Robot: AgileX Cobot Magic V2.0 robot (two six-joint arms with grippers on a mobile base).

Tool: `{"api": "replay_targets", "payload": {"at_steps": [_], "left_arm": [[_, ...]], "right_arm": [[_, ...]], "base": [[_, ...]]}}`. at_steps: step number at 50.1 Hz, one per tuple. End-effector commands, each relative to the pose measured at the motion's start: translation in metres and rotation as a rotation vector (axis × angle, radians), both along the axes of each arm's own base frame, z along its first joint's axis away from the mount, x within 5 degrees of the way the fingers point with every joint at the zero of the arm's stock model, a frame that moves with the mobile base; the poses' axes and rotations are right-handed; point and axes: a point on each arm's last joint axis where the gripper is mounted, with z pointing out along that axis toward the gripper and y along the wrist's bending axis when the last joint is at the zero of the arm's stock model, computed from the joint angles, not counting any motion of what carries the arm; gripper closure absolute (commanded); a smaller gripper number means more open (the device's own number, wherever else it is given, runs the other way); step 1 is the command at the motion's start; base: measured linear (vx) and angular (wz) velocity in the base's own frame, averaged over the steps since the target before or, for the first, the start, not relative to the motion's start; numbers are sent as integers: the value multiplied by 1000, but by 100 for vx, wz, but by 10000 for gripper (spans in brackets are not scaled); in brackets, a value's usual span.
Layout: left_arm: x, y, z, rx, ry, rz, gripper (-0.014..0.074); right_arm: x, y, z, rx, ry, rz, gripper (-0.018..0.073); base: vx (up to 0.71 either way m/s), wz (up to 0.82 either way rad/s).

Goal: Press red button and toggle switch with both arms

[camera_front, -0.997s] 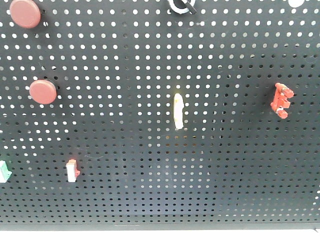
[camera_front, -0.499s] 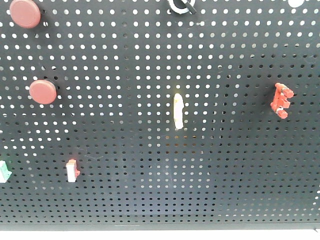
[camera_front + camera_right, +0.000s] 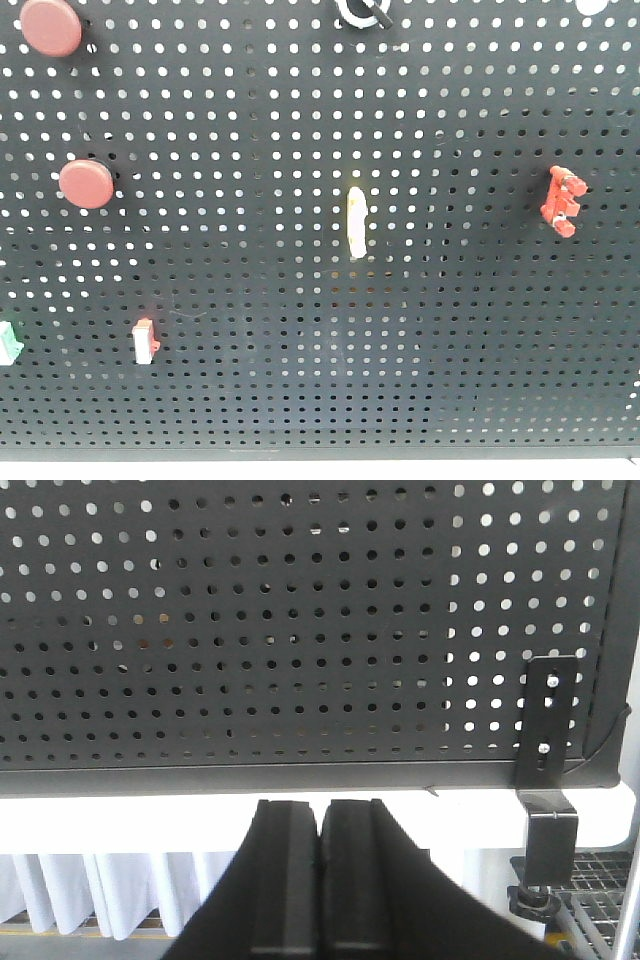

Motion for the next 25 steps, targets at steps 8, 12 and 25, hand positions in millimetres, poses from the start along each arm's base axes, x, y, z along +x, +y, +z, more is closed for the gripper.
{"api": "replay_targets", "payload": {"at_steps": [8, 12, 25], "left_arm": [[0, 1, -4, -21, -56, 5, 595], [0, 1, -4, -21, -56, 5, 595], [0, 1, -4, -21, -56, 5, 595]], "right_arm": [[-1, -1, 4, -9, -84, -9, 559], [-1, -1, 4, -9, -84, -9, 559], [-1, -1, 4, -9, -84, -9, 559]], "base": [[0, 0], [0, 0], [0, 0]]}}
